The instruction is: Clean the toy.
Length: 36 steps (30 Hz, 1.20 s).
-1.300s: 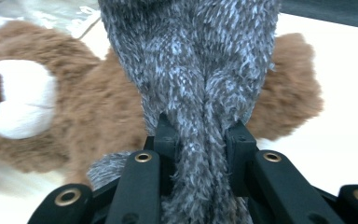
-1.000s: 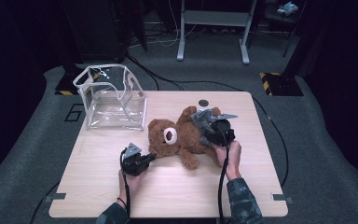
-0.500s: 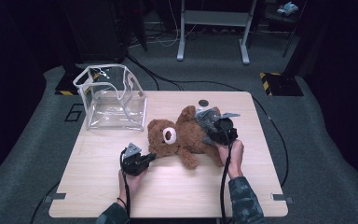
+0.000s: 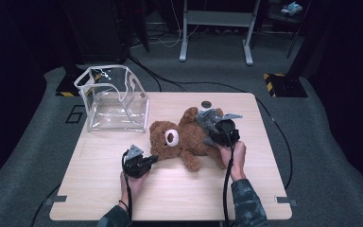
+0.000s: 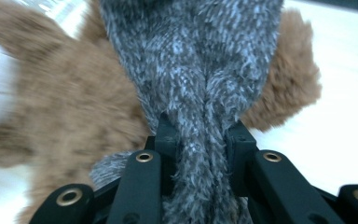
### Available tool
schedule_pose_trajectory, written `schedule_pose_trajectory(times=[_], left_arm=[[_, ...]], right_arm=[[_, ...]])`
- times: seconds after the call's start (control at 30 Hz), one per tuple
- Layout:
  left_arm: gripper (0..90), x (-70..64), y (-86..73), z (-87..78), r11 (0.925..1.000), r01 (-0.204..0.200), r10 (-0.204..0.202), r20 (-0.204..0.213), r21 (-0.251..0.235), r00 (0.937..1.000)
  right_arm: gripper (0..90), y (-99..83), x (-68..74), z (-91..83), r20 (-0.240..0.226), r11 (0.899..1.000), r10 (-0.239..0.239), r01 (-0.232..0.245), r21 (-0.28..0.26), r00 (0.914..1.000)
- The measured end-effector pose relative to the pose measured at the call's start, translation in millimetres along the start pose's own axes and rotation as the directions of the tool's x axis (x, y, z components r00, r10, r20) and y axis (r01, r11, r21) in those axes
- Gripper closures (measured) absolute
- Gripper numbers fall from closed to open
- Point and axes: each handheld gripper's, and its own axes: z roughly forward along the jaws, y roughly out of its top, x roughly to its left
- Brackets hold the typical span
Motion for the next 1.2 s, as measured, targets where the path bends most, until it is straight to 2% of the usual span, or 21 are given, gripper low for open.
schedule_pose_trajectory(times=[0.07, 0.17, 0.37, 0.43, 0.47, 0.57, 0.63, 0.7, 0.77, 0.83, 0.9, 0.93, 1.0, 1.07, 1.13, 1.2], left_arm=[[88.3, -0.1, 0.0, 0.0, 1.0000, 0.000, 0.000, 0.000, 0.000, 1.0000], [88.3, -0.3, 0.1, 0.1, 1.0000, -0.004, 0.004, 0.000, 0.003, 1.0000], [88.3, -0.2, 0.1, 0.1, 1.0000, -0.002, 0.002, -0.001, 0.000, 1.0000], [88.3, -0.2, 0.1, 0.2, 1.0000, -0.004, 0.004, -0.002, 0.005, 1.0000], [88.3, -0.2, 0.2, 0.2, 1.0000, -0.004, 0.004, -0.001, 0.005, 1.0000], [88.3, -0.3, 0.3, 0.5, 0.9999, -0.006, 0.006, 0.000, 0.009, 1.0000], [88.3, -0.3, 0.5, 0.8, 0.9998, -0.014, 0.014, -0.001, 0.014, 0.9999], [88.3, -0.5, 0.5, 1.2, 0.9998, -0.012, 0.012, -0.001, 0.014, 0.9999], [88.3, -0.2, 0.5, 0.9, 0.9998, -0.010, 0.010, 0.000, 0.014, 0.9999], [88.3, 0.0, 0.4, 0.6, 0.9999, -0.007, 0.007, -0.004, 0.011, 1.0000], [88.3, -0.1, 0.4, 0.7, 0.9999, -0.002, 0.002, -0.003, 0.010, 1.0000], [88.3, 0.0, 0.4, 0.7, 0.9999, -0.004, 0.004, -0.002, 0.012, 1.0000], [88.3, 0.0, 0.4, 0.8, 0.9999, -0.003, 0.003, -0.001, 0.011, 1.0000], [88.3, 0.1, 0.5, 0.6, 0.9999, -0.008, 0.008, -0.001, 0.013, 1.0000], [88.3, 0.0, 0.6, 0.6, 0.9998, -0.011, 0.011, 0.002, 0.017, 0.9999], [88.3, -0.4, 0.5, 0.8, 0.9998, -0.012, 0.012, 0.002, 0.016, 0.9999]], right_arm=[[72.5, -5.6, -10.3, 6.7, -0.007, 0.998, 0.055, -0.055, 0.007, 0.9985], [72.8, -14.3, -24.9, 13.3, 0.024, 0.995, 0.093, -0.093, 0.038, 0.9954], [72.8, -26.9, -42.9, 26.7, 0.076, 0.985, 0.119, -0.128, 0.120, 0.9900], [72.8, -26.5, -47.9, 24.5, 0.115, 0.984, 0.113, -0.128, 0.127, 0.9869], [72.8, -24.8, -49.4, 20.7, 0.124, 0.983, 0.125, -0.140, 0.122, 0.9844], [72.7, -12.8, -52.1, -2.0, 0.100, 0.987, 0.154, -0.157, 0.023, 0.9831], [72.6, -3.6, -48.9, -12.2, 0.049, 0.988, 0.156, -0.155, -0.025, 0.9865], [72.6, 3.6, -42.4, -12.0, 0.007, 0.991, 0.130, -0.130, -0.034, 0.9915], [72.5, 6.5, -35.3, -2.6, 0.000, 0.994, 0.113, -0.113, -0.005, 0.9936], [72.6, 2.3, -33.2, 16.9, 0.025, 0.993, 0.108, -0.110, 0.049, 0.9938], [72.7, -4.1, -39.4, 29.1, 0.048, 0.987, 0.137, -0.140, 0.077, 0.9895], [72.7, -8.5, -45.4, 34.5, 0.079, 0.980, 0.159, -0.167, 0.105, 0.9842], [72.6, -14.5, -55.5, 36.8, 0.110, 0.972, 0.178, -0.192, 0.135, 0.9779], [72.6, -17.0, -61.9, 29.0, 0.122, 0.969, 0.189, -0.205, 0.135, 0.9743], [72.6, -14.7, -63.4, 13.8, 0.118, 0.972, 0.200, -0.212, 0.105, 0.9727], [72.6, -9.1, -58.8, -3.3, 0.105, 0.980, 0.180, -0.187, 0.064, 0.9781]])
